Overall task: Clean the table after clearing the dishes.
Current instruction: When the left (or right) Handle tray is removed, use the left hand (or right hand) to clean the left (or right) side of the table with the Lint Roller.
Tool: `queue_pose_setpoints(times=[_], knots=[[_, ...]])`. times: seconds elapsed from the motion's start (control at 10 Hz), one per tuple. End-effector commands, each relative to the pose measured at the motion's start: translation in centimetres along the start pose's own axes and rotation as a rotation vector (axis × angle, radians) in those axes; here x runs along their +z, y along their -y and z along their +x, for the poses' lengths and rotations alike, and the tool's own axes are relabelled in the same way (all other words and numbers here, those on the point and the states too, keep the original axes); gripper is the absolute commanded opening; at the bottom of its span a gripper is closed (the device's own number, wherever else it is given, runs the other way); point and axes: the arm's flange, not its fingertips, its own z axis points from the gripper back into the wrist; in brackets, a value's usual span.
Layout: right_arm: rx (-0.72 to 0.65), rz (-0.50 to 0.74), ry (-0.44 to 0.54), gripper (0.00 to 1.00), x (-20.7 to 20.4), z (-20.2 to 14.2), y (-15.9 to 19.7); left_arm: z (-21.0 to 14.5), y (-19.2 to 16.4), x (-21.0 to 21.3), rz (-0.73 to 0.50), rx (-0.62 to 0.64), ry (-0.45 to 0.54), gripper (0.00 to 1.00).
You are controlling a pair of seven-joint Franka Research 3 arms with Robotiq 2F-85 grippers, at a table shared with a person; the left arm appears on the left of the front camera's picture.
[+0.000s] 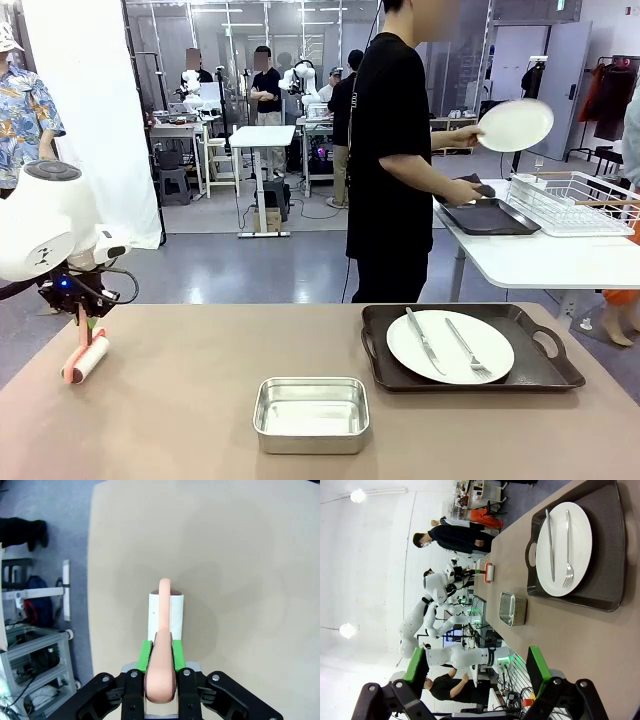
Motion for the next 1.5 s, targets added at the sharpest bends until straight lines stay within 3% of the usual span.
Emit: queue_pose_setpoints(times=[0.0,0.4,0.6,1.2,1.4], knots=[[0.006,0.002,0.0,1.0,0.0,-0.1,-0.4,-0.5,0.7,-2.8,0.103,0.062,0.048,0.21],[0.006,0.002,0.0,1.0,0.0,-0.1,-0.4,-0.2,0.0,-4.7,0.228,0.097,0.034,0.21],[0.006,0.002,0.0,1.0,0.0,-0.1,-0.4,0.1,-0.6,-4.7,0.32,0.112,0.085,0.21],[0.006,0.002,0.0,1.0,0.0,-0.1,-0.4,1.3,-3.4,-1.3,0.296,0.123,0.152,0.21],[0.006,0.002,0.0,1.0,0.0,-0.1,-0.4,2.2,-5.8,2.5,0.271,0.123,0.164,0.21]])
